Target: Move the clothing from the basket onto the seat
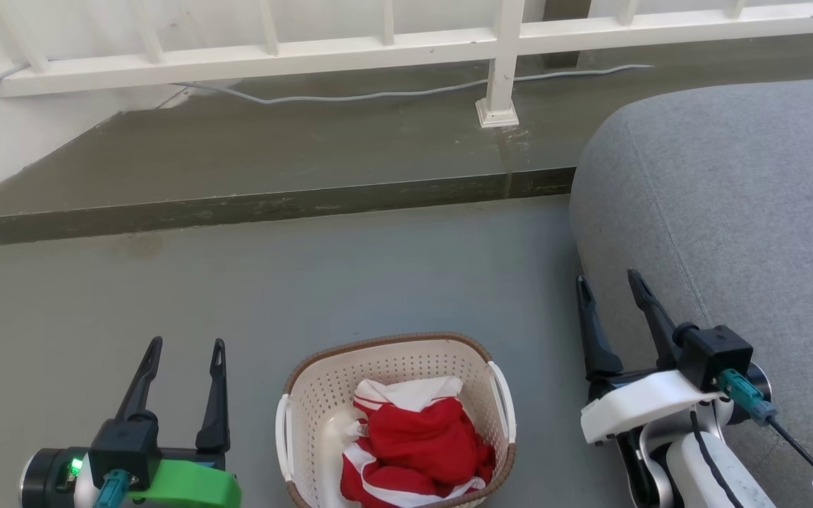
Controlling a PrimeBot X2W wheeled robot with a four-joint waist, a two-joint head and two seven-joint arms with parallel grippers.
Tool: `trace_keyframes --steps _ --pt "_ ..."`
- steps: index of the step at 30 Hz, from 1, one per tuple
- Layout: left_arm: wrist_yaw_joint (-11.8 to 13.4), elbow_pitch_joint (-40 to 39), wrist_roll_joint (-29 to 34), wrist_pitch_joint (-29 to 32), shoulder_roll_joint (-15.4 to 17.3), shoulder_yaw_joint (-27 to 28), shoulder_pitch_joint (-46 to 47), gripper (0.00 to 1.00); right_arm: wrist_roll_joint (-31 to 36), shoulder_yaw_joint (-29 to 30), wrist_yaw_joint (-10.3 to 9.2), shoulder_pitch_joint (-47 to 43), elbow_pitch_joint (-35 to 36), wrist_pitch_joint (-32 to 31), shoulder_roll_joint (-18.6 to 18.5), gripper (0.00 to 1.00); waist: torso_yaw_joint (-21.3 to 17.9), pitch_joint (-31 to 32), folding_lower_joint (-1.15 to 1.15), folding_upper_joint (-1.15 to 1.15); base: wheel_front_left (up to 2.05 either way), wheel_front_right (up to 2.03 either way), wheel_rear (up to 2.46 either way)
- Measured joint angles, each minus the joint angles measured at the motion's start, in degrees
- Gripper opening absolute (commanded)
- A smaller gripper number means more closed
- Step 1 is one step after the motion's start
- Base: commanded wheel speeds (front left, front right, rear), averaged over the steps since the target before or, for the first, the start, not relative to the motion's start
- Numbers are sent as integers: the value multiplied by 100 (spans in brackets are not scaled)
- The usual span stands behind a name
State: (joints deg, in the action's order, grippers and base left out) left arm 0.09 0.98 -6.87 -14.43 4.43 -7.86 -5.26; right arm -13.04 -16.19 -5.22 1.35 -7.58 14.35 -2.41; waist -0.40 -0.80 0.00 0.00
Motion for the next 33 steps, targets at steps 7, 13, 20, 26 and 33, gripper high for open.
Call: trace_keyframes --steps 7,13,20,26,33 --pt "0 -62 0 0 -1 51 -5 100 1 -37 -2 11 59 0 -2 100 -24 -86 0 0 0 0 0" --pt "0 -174 1 0 -3 66 -4 100 53 -27 -2 104 188 7 -3 100 -50 -281 0 0 0 0 0" --pt "-4 -260 19 0 -4 62 41 100 170 103 -42 372 323 8 -9 100 -86 -661 0 0 0 0 0" --pt "-11 -229 60 0 -4 55 332 100 218 275 -42 636 378 8 -14 100 -113 -1088 0 0 0 0 0" --pt "-62 103 120 0 -1 30 659 100 253 478 -43 920 452 8 -20 100 -139 -1633 0 0 0 0 0"
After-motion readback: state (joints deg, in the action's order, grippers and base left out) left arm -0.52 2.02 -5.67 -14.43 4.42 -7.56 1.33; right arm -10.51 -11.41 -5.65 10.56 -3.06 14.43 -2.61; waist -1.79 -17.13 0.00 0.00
